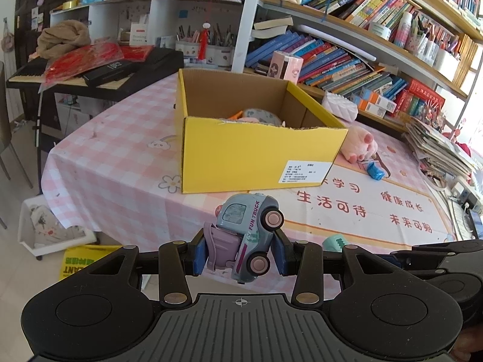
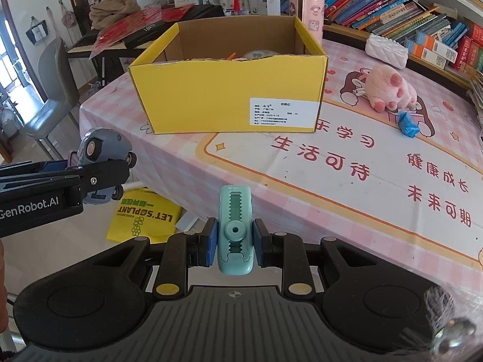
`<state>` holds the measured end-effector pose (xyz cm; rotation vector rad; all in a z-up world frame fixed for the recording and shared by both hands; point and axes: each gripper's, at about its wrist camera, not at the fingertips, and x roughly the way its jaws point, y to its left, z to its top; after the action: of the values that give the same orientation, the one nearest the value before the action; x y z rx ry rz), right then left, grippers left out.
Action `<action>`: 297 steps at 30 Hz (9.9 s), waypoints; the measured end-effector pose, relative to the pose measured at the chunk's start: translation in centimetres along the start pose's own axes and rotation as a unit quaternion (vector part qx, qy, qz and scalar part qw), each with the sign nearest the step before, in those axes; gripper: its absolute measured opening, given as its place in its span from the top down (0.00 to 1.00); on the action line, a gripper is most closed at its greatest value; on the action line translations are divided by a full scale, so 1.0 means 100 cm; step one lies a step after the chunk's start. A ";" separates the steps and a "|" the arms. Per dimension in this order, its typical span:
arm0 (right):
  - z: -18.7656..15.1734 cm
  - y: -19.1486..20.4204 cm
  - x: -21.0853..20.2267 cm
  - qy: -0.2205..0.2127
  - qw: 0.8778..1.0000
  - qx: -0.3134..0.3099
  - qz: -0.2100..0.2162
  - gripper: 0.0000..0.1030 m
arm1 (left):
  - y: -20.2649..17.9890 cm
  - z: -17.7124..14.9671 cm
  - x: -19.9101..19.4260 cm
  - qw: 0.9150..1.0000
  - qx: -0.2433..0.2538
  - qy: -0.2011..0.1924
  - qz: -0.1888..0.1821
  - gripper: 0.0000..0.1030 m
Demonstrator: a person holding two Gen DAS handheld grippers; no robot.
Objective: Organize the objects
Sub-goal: 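Carry the toy truck and green stapler with both grippers toward the yellow box, then lower the toy truck and green stapler into the yellow box, then open both grippers and lift them out of the yellow box, then move both grippers toward the pink pig plush and blue bag, then grasp the blue plastic bag with the right gripper, then grasp the pink pig plush with the left gripper while the right holds the blue bag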
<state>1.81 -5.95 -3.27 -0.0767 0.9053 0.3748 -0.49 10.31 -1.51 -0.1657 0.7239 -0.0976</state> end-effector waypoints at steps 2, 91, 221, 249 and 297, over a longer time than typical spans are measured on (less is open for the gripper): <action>0.001 0.000 -0.001 0.000 1.000 -0.001 -0.002 0.78 | -0.001 0.001 0.001 1.000 0.003 -0.001 -0.004 0.60; 0.234 -0.038 0.177 0.025 0.985 -0.161 0.059 0.77 | -0.028 0.127 0.186 0.993 0.067 0.049 0.085 0.49; 0.030 -0.220 -0.006 -0.061 0.982 0.059 -0.168 0.17 | -0.192 0.050 0.130 0.990 0.136 0.015 -0.023 0.08; 0.114 -0.307 0.102 0.000 0.999 0.046 -0.002 0.47 | -0.253 0.065 0.193 0.986 0.158 0.046 0.042 0.09; 0.077 -0.377 0.032 -0.035 0.987 0.138 -0.079 0.73 | -0.270 0.124 0.316 0.995 0.093 0.045 -0.002 0.46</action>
<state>22.59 -38.47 -4.43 0.1176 0.8671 0.1018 30.45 -19.38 -7.95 0.0154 0.7992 -0.1770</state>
